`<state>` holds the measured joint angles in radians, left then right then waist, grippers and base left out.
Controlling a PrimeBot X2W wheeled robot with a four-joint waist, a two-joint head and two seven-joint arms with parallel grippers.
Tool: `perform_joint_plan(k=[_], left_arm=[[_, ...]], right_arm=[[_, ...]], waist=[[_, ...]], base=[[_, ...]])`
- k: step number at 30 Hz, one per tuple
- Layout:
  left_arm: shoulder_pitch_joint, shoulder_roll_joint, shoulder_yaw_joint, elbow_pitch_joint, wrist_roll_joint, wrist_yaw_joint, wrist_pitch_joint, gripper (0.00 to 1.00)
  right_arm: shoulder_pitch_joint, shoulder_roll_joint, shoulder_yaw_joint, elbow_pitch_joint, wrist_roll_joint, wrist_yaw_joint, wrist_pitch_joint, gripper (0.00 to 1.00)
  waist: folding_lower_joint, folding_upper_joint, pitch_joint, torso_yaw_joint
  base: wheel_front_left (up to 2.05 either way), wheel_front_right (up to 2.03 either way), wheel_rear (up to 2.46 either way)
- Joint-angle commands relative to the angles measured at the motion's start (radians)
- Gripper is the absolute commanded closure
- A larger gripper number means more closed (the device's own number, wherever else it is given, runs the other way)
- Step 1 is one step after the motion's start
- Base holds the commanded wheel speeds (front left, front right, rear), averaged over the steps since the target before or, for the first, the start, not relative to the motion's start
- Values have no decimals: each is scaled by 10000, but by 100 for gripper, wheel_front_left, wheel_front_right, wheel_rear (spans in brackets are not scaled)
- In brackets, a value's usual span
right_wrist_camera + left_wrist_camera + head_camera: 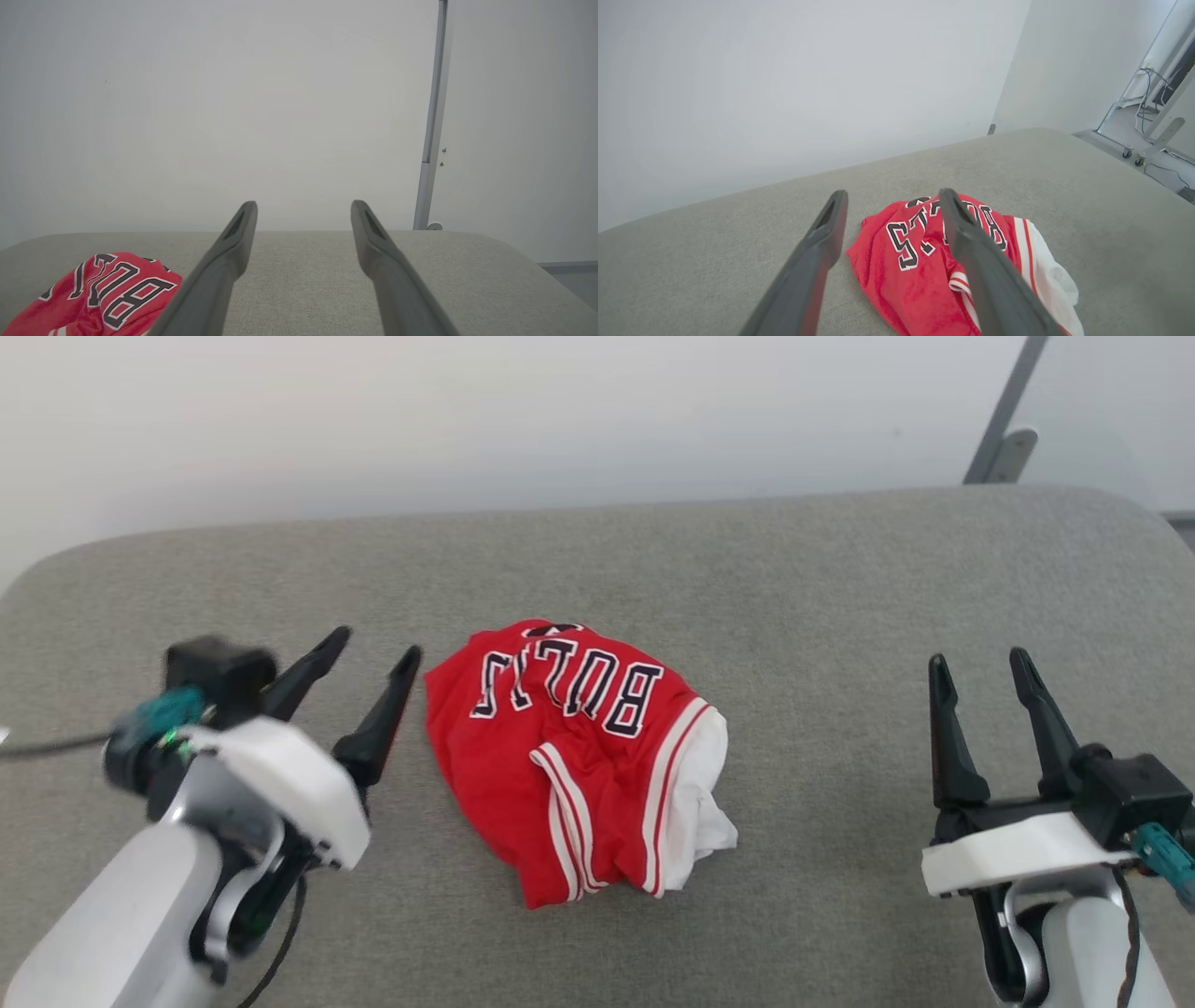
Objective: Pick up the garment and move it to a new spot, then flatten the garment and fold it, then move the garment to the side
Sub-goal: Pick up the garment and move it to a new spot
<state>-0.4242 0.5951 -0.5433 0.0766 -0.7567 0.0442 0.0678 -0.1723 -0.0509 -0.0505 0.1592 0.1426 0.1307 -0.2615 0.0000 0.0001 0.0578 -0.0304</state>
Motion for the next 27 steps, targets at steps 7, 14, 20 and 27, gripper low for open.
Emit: perform_joint_plan(k=[7, 14, 20, 27], left_arm=[[1713, 227, 842, -556, -45, 766, -1811, 0], [3300, 120, 1450, -835, -163, 1304, -2993, 0], [4426, -98, 2065, -1063, 6, 1391, -3299, 0], [5308, -709, 2993, -1178, 423, 925, -3347, 0]], right_arm=[[456, -1, -67, 17, 114, 1, -43, 0], [723, 1, -102, 32, 176, 1, -21, 0], [829, -1, -125, -42, 234, 1, 13, 0], [985, -1, -250, -113, 284, 1, 19, 0]], waist=[[0, -1, -449, 403], [0, -1, -653, 680], [0, -1, -710, 811], [0, -1, -710, 910]], base=[[0, 0, 0], [0, 0, 0], [0, 0, 0], [0, 0, 0]])
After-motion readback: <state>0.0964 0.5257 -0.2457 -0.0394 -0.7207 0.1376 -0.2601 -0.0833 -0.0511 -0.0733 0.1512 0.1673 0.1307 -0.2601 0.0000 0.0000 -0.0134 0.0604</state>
